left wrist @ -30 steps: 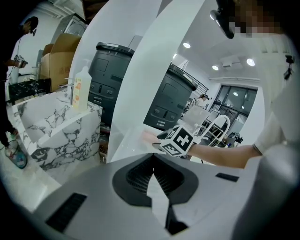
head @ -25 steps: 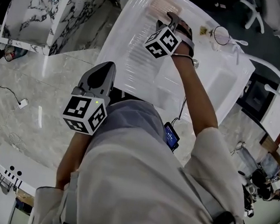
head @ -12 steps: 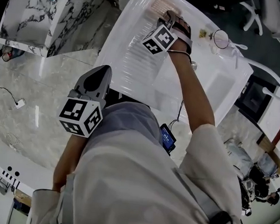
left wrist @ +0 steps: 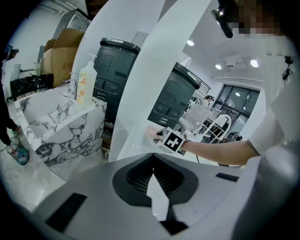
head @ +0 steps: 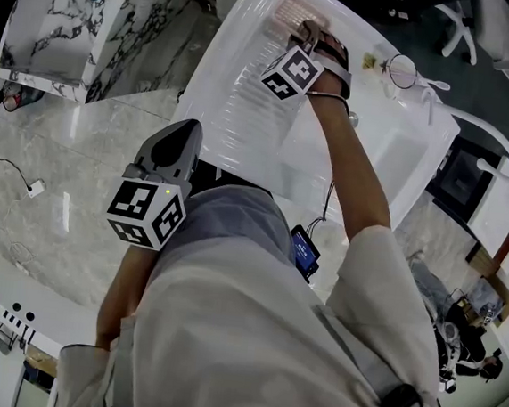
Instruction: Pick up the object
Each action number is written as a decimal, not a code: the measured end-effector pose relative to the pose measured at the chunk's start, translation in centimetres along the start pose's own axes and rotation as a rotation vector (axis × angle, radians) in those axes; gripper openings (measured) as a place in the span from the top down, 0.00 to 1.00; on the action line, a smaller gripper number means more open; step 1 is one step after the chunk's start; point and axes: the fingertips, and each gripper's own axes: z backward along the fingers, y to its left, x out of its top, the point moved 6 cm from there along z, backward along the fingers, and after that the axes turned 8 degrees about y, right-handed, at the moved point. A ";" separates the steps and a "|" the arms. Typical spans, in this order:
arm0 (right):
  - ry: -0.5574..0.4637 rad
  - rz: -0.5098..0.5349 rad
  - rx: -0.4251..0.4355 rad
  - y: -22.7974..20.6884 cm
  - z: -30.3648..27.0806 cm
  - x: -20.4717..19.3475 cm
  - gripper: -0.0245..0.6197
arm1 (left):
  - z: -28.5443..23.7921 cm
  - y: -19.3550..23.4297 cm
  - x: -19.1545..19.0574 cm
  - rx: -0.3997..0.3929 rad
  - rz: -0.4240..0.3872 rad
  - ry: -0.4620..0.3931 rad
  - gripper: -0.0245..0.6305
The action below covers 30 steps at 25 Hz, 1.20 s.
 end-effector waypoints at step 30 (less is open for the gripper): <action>-0.028 -0.030 0.014 -0.7 2.9 -0.9 0.80 | 0.4 -1.9 -0.3 -0.014 -0.021 -0.034 0.95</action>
